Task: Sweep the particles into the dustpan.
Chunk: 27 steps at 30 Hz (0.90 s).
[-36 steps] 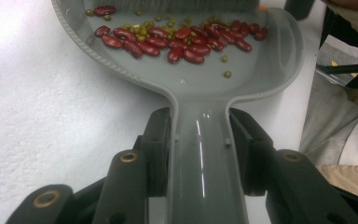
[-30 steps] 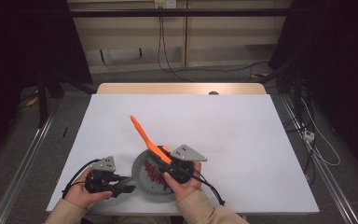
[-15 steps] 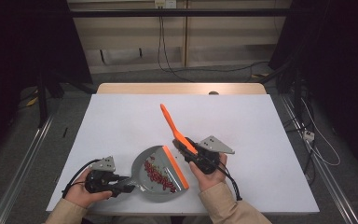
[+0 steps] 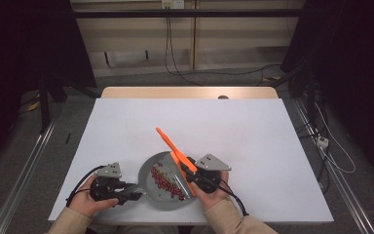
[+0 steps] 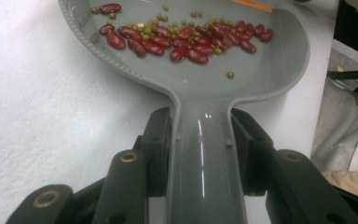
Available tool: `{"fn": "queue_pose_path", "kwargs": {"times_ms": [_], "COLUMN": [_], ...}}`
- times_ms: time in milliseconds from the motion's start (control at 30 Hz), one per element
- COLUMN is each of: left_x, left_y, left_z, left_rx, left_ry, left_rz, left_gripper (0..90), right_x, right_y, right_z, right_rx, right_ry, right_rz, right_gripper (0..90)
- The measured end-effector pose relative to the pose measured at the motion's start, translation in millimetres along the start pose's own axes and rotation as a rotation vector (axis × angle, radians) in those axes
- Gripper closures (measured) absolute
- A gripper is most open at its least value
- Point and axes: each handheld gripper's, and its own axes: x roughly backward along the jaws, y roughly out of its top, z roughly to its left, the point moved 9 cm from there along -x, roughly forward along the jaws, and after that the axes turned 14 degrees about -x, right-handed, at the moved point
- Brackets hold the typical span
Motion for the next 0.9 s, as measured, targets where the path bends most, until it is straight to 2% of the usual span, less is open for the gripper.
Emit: {"fn": "queue_pose_path", "kwargs": {"times_ms": [100,133,200,300,400,433,533,567,633,667,733,800,900], "left_x": [-0.9,-1.0,-3.1,-6.9,-8.7,-9.3,-10.8,-11.0,-10.5,-10.4,-9.0,-6.9,-2.6], "left_y": [0.7,0.3,1.1,1.7,3.0,3.0,2.4,2.6,2.2,3.0,3.6,3.7,1.5], "left_z": [-0.4,0.0,-0.2,-0.9,1.8,1.5,0.3,0.2,0.3,-0.8,-3.3,-5.1,-8.1], "left_rx": [-0.002,-0.016,-0.019,-0.043,-0.051,-0.062,-0.072,-0.063,-0.069,-0.064,-0.074,-0.065,-0.069], "left_ry": [0.003,0.006,0.018,0.017,0.042,0.036,0.028,0.029,0.034,0.035,0.029,0.028,0.023], "left_rz": [0.002,0.006,0.005,0.015,0.026,0.026,0.032,0.029,0.033,0.028,0.036,0.037,0.054], "left_gripper": [62.0,61.8,59.0,55.9,54.0,54.5,62.3,62.8,62.9,63.1,63.2,63.3,63.3], "right_x": [-1.4,-1.6,-0.1,4.3,11.2,14.3,22.8,24.8,25.7,24.6,21.4,16.7,10.9], "right_y": [1.4,3.6,10.9,22.3,34.6,38.5,46.6,47.8,46.0,41.7,31.6,21.3,6.7], "right_z": [7.4,9.3,15.7,16.3,2.1,-4.5,-23.3,-28.8,-38.0,-41.2,-42.0,-36.5,-16.3], "right_rx": [-0.021,-0.022,-0.078,-0.055,-0.078,-0.088,-0.097,-0.093,-0.083,-0.073,-0.059,-0.025,0.017], "right_ry": [0.041,0.052,0.116,0.117,0.096,0.083,0.049,0.036,0.01,-0.007,-0.02,-0.028,0.018], "right_rz": [-0.021,-0.03,-0.049,-0.083,-0.11,-0.12,-0.138,-0.138,-0.129,-0.106,-0.074,-0.035,0.0], "right_gripper": [68.9,69.0,69.7,69.8,69.8,69.8,69.8,69.8,69.8,69.9,69.9,70.0,69.7]}}
